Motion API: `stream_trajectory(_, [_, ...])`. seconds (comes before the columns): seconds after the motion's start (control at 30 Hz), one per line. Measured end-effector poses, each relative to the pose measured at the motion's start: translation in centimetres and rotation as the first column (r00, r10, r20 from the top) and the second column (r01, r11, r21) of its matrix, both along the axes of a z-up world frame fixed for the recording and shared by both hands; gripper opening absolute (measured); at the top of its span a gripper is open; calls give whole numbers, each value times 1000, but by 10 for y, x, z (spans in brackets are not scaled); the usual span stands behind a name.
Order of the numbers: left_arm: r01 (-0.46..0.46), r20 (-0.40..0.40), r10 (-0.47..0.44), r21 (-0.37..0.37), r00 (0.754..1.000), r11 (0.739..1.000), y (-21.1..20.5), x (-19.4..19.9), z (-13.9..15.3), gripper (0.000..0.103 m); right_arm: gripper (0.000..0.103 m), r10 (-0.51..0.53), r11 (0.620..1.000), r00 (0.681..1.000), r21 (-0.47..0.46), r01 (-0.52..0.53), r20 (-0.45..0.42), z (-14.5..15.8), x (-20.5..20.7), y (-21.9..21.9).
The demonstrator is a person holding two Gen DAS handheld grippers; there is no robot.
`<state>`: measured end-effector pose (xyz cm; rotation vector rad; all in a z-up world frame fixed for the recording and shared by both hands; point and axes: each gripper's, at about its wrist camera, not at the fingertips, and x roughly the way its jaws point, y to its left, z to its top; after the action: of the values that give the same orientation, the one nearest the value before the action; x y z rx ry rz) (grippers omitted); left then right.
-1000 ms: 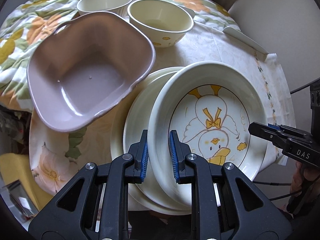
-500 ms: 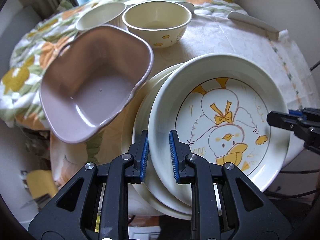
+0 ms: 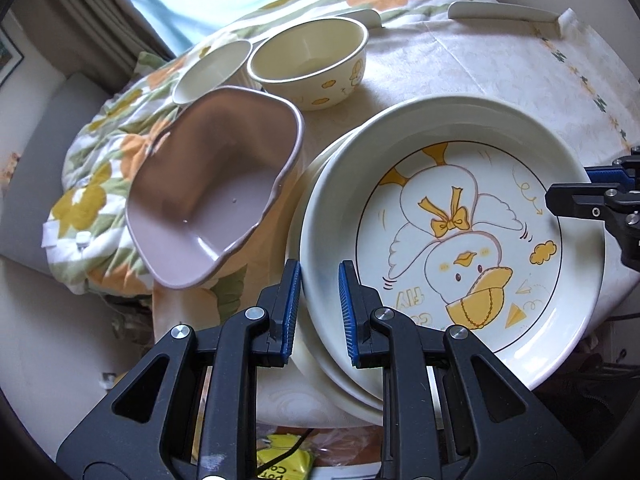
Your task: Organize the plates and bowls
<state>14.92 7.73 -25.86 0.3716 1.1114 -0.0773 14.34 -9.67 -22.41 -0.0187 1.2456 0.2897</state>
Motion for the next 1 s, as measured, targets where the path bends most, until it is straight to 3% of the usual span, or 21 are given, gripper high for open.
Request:
stream_trajectory(0.13, [5, 21, -5, 34, 1000, 999, -4, -2, 2, 17, 16, 27, 998, 999, -60, -26, 20, 0, 0, 6])
stream_trajectory(0.37, [-9, 16, 9, 9, 1000, 1000, 2, -3, 5, 17, 16, 26, 998, 999, -53, -24, 26, 0, -1, 4])
stream_trajectory(0.57, [-34, -2, 34, -36, 999, 999, 7, 0, 7, 17, 16, 16, 999, 1000, -33, -15, 24, 0, -1, 2])
stream_trajectory(0.73, [-90, -9, 90, -121, 996, 989, 19, 2, 18, 17, 16, -1, 1000, 999, 30, -1, 52, 12, 2, -5])
stream_trajectory(0.8, [-130, -23, 128, -184, 991, 974, 28, 3, 23, 17, 27, -14, 998, 998, 68, 10, 65, 18, 3, -10])
stream_trajectory(0.87, [-173, -33, 170, -233, 985, 957, 37, 2, 27, 17, 79, -27, 993, 997, 115, 18, 75, 23, 5, -16])
stream_trajectory(0.9, [-195, -34, 193, -254, 981, 947, 41, 1, 30, 17, 86, -30, 988, 996, 151, 18, 83, 26, 5, -21])
stream_trajectory(1.0, [-254, -32, 257, -307, 966, 917, 53, -4, 40, 18, 88, -24, 976, 995, 216, 3, 96, 34, 7, -26])
